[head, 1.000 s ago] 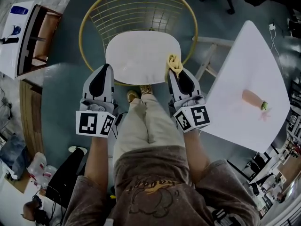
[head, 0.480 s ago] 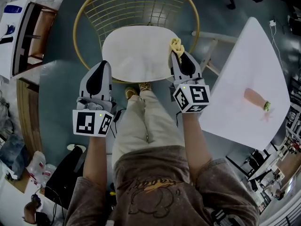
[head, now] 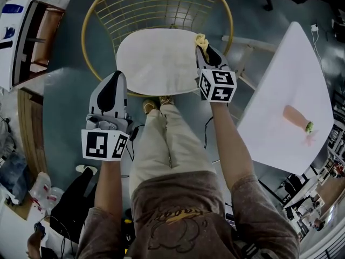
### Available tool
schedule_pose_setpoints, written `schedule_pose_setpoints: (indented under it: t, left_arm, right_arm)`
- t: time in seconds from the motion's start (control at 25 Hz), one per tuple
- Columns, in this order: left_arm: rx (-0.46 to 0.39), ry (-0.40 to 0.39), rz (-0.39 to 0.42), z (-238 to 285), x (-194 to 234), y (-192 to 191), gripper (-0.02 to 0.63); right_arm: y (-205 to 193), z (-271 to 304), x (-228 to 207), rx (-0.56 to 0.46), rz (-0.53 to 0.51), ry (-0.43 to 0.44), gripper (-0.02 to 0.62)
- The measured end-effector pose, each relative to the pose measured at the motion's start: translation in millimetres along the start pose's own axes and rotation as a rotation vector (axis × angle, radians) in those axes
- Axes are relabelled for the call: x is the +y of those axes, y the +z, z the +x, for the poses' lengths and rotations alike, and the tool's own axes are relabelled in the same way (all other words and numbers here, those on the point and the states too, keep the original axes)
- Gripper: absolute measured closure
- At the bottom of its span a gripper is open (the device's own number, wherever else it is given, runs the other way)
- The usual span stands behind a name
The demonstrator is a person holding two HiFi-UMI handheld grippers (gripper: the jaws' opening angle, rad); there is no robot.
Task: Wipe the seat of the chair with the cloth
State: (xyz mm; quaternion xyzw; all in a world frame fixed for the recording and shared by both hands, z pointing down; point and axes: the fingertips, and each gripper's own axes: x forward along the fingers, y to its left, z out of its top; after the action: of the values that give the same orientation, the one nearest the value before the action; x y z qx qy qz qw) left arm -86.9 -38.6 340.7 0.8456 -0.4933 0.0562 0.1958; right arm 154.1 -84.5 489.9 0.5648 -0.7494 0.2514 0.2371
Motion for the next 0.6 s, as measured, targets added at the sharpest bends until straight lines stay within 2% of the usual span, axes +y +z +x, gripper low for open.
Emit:
schedule_pose_setpoints:
  t: [0.2,0.28,0.36,0.48,0.6]
  left_arm:
    - [0.011,0.01,-0.001,0,4,-7,0.603]
    - [0.017,0.011,-0.004,1,5,-10,0.603]
    - [0.019,0.01,-0.005,4,6,-11,0.603]
    - [0.019,0.014,-0.006,7,10,-13,0.603]
    - [0.022,0.019,-0.009,9,12,-13,0.603]
  right_arm:
    - [-31,35,-10,0.113,-0.034,-0.008,0.483]
    - [-40,46,-16,0.145,-0.005,-0.021,0.483]
    - [-46,58,-25,0.172,0.014,-0.042,0.483]
    - [-49,72,-30,0.206,-0.03,-0.049,0.483]
    - [-52,81,-38,0.23,-0.026,-0.066,0.483]
